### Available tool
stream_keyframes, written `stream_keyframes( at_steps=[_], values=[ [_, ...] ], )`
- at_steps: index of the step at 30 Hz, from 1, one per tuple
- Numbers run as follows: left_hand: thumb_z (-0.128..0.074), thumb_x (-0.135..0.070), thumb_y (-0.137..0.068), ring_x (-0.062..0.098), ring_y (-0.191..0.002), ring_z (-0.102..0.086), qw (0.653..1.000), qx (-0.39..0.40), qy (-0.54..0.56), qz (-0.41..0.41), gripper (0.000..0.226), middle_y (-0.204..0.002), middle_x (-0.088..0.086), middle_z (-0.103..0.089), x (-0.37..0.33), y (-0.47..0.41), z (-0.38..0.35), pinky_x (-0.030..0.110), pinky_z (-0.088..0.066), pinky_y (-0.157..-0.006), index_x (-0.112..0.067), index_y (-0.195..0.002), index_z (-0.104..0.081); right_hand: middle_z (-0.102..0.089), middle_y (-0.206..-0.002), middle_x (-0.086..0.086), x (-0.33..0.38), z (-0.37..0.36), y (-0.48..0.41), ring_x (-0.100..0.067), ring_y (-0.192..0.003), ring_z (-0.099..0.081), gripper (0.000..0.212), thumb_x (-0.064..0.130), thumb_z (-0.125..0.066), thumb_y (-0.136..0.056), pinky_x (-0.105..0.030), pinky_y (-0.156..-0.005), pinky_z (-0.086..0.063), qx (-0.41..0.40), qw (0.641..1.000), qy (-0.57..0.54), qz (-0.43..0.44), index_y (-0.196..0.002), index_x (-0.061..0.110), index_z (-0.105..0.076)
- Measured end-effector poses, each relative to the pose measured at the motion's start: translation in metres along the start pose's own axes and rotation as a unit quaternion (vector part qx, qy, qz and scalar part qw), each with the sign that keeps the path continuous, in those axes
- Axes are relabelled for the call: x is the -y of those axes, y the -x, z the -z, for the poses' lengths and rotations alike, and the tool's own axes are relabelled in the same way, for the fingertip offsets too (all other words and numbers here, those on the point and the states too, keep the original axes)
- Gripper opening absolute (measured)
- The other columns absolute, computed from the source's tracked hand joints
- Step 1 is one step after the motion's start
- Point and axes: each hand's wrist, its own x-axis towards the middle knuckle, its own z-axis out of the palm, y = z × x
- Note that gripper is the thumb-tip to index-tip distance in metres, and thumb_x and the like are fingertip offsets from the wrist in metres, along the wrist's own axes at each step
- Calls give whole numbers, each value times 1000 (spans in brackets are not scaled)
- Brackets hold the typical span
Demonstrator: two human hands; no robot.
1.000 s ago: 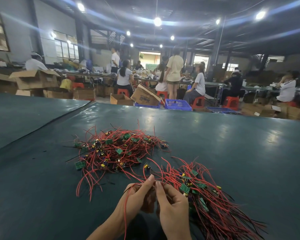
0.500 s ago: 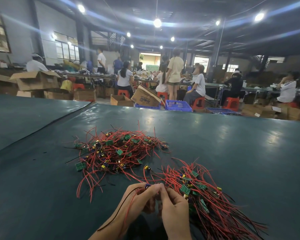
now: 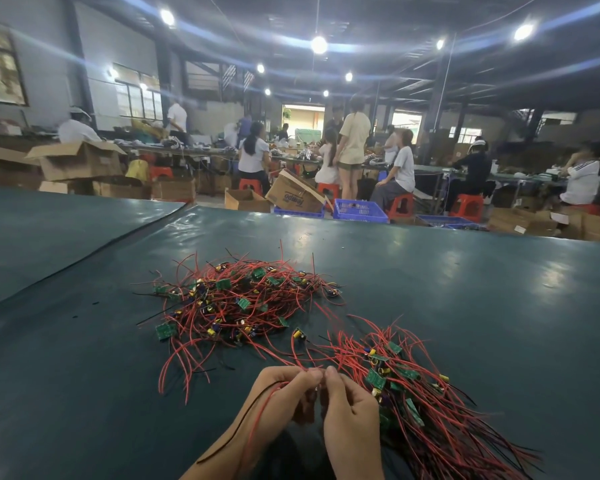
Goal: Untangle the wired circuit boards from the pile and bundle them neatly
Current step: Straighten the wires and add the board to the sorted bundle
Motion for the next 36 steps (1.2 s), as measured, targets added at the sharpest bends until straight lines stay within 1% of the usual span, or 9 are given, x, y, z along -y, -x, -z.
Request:
stream_keyframes(
  at_steps=[2,6,14,19,23,27,31,33,36],
  values=[
    [-62,-31,-74,15,-44,-49,1000,-3,10,-13,31,-45,2,-52,-3,0,-2,26,-42,-51,-10,-51,-63,-72,-64,3,0,3,-4,-9,-58,-66,41,20,-50,-98,-20,-56,-52,-27,1000,-8,6,-69,29,-77],
    [-61,-26,-71,16,-41,-49,999,-12,23,-35,30,-45,2,-50,-11,-1,3,25,-41,-48,-15,-43,-58,-43,-48,10,3,16,-16,-5,-39,-35,38,19,-51,-98,-20,-37,-29,-79,994,-72,-1,-72,22,-78],
    [-65,-31,-69,17,-45,-49,998,-4,32,-60,32,-46,2,-48,-17,1,11,26,-41,-53,-16,-43,-55,-42,-49,9,3,28,-27,-2,-35,-26,37,18,-51,-98,-17,-34,-22,-124,973,-195,-11,-72,15,-78],
    [-68,-29,-76,20,-48,-49,998,-5,29,-60,30,-51,10,-53,-18,2,7,26,-40,-50,-9,-56,-59,-45,-45,7,-4,17,-17,-6,-37,-33,36,37,-60,-88,-18,-37,-29,-63,994,-84,10,-62,17,-75],
    [-70,-30,-80,17,-48,-49,997,7,-10,-74,36,-51,9,-54,-18,5,2,26,-40,-52,2,-64,-63,-63,-51,-4,-9,-1,-4,-8,-49,-54,35,26,-60,-90,-18,-52,-44,11,998,-31,59,-61,17,-76],
    [-68,-22,-86,13,-47,-51,997,10,-30,-67,30,-50,3,-55,-15,5,2,25,-41,-53,-1,-65,-64,-64,-51,-1,-9,-1,-4,-4,-47,-54,34,19,-62,-92,-14,-50,-43,-9,999,-26,45,-61,17,-77],
    [-64,-24,-78,14,-43,-49,997,19,-26,-69,28,-45,2,-54,-15,4,0,24,-43,-52,-14,-53,-62,-73,-65,-2,-6,2,-8,-7,-64,-68,34,16,-62,-92,-15,-58,-52,-31,998,-53,14,-64,24,-79],
    [-62,-26,-73,13,-41,-49,998,25,-19,-60,27,-44,3,-54,-17,3,0,23,-42,-51,-18,-47,-61,-65,-56,-3,-5,5,-11,-11,-54,-60,31,19,-63,-92,-24,-52,-51,-61,997,-57,2,-67,27,-79],
    [-67,-36,-65,16,-41,-49,998,37,3,-54,28,-45,5,-51,-20,3,5,25,-42,-50,-17,-45,-59,-44,-47,7,-1,18,-20,-3,-37,-36,26,23,-63,-91,-19,-36,-33,-117,988,-97,-24,-70,24,-79]
  ],
)
